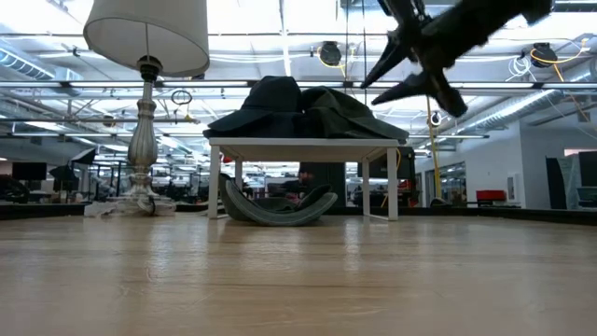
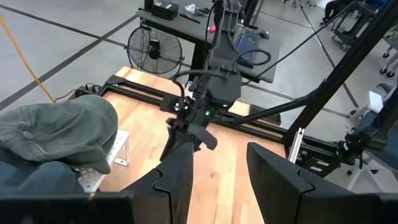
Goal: Pick & Place hat
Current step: Stack the black cap on the black caps on the shelf
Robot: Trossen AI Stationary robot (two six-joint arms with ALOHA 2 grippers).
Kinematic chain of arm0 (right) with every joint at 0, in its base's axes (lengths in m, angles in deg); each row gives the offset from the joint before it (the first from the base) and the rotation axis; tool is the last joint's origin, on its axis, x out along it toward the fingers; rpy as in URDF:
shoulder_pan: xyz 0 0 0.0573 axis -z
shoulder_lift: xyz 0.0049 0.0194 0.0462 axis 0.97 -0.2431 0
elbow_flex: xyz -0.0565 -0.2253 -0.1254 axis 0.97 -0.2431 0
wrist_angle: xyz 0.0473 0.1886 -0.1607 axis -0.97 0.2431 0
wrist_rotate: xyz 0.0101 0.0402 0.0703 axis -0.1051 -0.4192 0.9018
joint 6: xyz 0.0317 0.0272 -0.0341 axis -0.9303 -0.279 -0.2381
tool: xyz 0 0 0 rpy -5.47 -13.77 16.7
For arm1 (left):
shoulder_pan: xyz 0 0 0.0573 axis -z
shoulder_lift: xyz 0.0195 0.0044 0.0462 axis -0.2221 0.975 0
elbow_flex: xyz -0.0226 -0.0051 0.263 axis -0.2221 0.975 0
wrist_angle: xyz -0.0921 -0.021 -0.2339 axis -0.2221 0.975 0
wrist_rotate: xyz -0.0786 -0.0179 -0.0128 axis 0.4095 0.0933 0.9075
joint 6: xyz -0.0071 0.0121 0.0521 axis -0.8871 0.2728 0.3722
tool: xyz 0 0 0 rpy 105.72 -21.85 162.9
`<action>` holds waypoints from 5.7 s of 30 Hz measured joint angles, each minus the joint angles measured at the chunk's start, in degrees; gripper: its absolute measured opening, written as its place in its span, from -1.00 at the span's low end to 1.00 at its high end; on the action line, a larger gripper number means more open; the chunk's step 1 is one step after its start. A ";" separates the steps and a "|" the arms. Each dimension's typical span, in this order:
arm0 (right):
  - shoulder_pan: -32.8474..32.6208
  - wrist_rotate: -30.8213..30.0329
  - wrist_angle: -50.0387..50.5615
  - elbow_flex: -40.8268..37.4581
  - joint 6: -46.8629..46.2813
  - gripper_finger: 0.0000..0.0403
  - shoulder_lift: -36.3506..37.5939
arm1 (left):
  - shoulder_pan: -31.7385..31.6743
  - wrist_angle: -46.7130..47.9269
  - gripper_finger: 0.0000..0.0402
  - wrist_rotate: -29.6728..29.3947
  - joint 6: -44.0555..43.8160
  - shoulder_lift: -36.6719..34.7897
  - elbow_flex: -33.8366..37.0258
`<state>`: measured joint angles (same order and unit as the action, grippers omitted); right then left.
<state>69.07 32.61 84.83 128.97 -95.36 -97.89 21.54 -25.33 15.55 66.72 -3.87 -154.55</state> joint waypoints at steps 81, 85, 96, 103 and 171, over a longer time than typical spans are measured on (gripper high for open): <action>6.74 2.22 -43.41 -4.19 -9.13 -0.01 -38.17 | 2.56 -55.80 -0.24 -1.79 9.60 -55.06 85.20; 6.68 2.91 -43.20 -4.21 -6.53 -0.35 -38.22 | 2.56 -55.74 -0.24 -1.50 9.00 -55.04 85.20; 5.28 4.35 -38.86 -4.43 -7.55 -0.97 -36.35 | 2.56 -55.73 -0.24 -1.18 7.99 -55.04 85.20; -2.48 6.24 -25.41 -4.62 -9.14 -0.98 -29.00 | 2.56 -55.54 -0.24 -1.09 7.56 -55.04 85.20; -4.00 -63.25 -18.60 -4.51 88.94 -0.98 12.05 | 2.51 -55.30 -0.24 -3.52 -1.66 -54.97 85.20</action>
<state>65.07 -30.64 66.24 124.46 -6.42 -85.84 24.06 -80.63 12.03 65.06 -58.84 -69.36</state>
